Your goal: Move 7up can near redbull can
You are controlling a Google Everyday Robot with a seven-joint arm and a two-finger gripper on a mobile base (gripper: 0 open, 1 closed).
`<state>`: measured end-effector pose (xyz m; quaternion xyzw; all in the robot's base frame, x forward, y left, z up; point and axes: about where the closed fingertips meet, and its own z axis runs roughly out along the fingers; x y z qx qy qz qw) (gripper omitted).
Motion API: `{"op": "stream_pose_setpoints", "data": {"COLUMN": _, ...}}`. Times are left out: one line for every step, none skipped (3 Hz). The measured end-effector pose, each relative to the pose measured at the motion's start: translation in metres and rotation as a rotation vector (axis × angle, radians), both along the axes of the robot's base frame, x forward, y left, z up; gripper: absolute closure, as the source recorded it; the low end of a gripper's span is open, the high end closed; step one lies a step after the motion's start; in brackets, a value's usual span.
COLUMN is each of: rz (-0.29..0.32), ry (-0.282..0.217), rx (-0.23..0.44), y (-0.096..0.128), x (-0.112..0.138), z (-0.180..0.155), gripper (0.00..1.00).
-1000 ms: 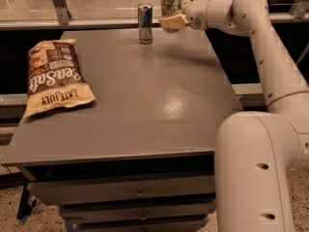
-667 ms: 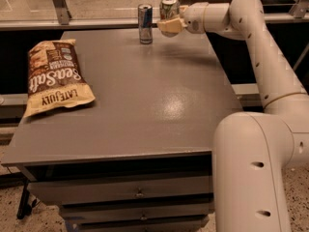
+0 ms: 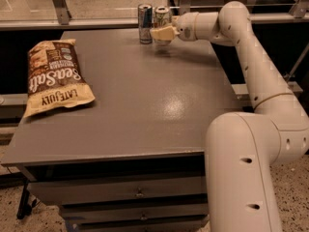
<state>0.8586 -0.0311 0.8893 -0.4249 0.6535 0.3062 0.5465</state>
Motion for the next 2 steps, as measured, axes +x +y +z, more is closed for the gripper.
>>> {"op": "stream_pose_setpoints", "data": {"rz": -0.009, "ry": 0.025, "rx": -0.013, "y": 0.0028, "x": 0.0028, "z": -0.0094, "gripper": 0.82}}
{"op": "stream_pose_setpoints", "data": {"rz": -0.018, "ry": 0.035, "rx": -0.021, "y": 0.0021, "x": 0.0038, "z": -0.013, "gripper": 0.59}}
